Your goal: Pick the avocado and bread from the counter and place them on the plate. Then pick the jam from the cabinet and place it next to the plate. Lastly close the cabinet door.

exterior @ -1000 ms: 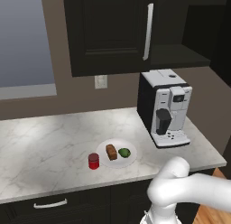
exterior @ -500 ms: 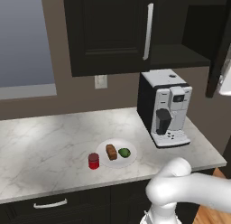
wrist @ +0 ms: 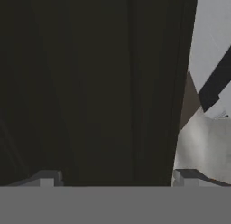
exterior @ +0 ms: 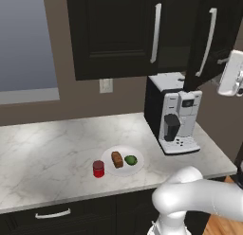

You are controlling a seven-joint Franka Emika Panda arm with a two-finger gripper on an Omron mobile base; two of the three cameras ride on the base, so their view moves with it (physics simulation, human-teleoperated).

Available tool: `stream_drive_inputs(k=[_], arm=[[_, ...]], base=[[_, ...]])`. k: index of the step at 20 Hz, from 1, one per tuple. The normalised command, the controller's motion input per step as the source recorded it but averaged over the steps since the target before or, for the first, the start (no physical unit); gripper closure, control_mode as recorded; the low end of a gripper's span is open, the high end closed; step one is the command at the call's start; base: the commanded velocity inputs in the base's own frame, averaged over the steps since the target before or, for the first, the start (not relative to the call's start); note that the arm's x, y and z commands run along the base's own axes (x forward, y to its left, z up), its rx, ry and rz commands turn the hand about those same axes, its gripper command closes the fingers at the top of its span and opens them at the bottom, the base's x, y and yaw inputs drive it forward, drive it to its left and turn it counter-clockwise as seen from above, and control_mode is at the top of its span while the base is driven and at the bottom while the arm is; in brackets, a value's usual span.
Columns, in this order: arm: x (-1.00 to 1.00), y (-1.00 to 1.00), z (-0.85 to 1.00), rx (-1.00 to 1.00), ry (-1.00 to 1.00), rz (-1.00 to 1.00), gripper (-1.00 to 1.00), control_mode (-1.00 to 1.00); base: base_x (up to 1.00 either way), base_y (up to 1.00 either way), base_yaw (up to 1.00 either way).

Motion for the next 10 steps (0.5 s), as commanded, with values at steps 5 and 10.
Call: stream_drive_inputs(k=[5, 10], arm=[[0.82, 0.75, 0.13, -0.16, -0.01, -0.22, -1.0, -1.0], [0.98, 0.85, 0.04, -0.2, 0.0, -0.29, -1.0, -1.0]], base=[[0.0, 0.0, 0.0], [0.0, 0.0, 0.0]])
